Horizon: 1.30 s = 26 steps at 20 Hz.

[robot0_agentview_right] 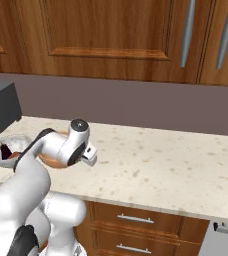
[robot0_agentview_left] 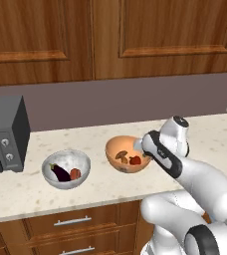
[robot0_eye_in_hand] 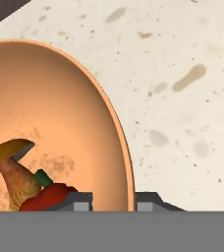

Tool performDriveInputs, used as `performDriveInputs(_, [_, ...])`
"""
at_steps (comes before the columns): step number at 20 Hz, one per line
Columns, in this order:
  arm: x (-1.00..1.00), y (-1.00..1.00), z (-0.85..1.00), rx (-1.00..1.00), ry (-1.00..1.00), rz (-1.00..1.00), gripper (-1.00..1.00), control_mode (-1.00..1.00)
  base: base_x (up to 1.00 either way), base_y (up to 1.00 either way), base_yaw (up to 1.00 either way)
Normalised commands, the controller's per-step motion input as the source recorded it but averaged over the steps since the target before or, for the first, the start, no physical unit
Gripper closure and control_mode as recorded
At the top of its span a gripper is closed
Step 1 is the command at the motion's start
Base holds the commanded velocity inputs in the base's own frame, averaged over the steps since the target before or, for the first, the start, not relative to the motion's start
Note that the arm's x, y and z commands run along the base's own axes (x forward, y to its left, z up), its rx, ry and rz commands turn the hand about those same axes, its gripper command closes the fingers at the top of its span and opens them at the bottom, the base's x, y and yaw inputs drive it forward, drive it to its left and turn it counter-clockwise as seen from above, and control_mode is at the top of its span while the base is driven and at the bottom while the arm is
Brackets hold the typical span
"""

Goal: Place the bowl containing the mushroom and bell pepper in the microwave. Close the microwave door and press the start button to microwave the meal.

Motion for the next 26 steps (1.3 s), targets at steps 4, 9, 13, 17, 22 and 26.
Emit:
performDriveInputs(4, [-0.6,-0.76,0.9,0.12,0.0,0.0,1.0,-1.0,0.0,0.0,0.0])
performDriveInputs(9, [-1.0,-0.63,0.97,0.02,-0.03,0.04,1.0,-1.0,0.0,0.0,0.0])
performDriveInputs(13, [-0.74,-0.27,0.88,0.0,0.0,0.02,1.0,-1.0,0.0,0.0,0.0])
performDriveInputs(17, [-0.49,0.0,0.81,-0.02,0.0,0.0,1.0,-1.0,0.0,0.0,0.0])
performDriveInputs(22, [-0.04,0.0,0.26,-0.01,0.03,0.0,1.0,-1.0,0.0,0.0,0.0])
performDriveInputs(26, [-0.08,0.0,0.26,0.0,0.01,0.0,1.0,-1.0,0.0,0.0,0.0])
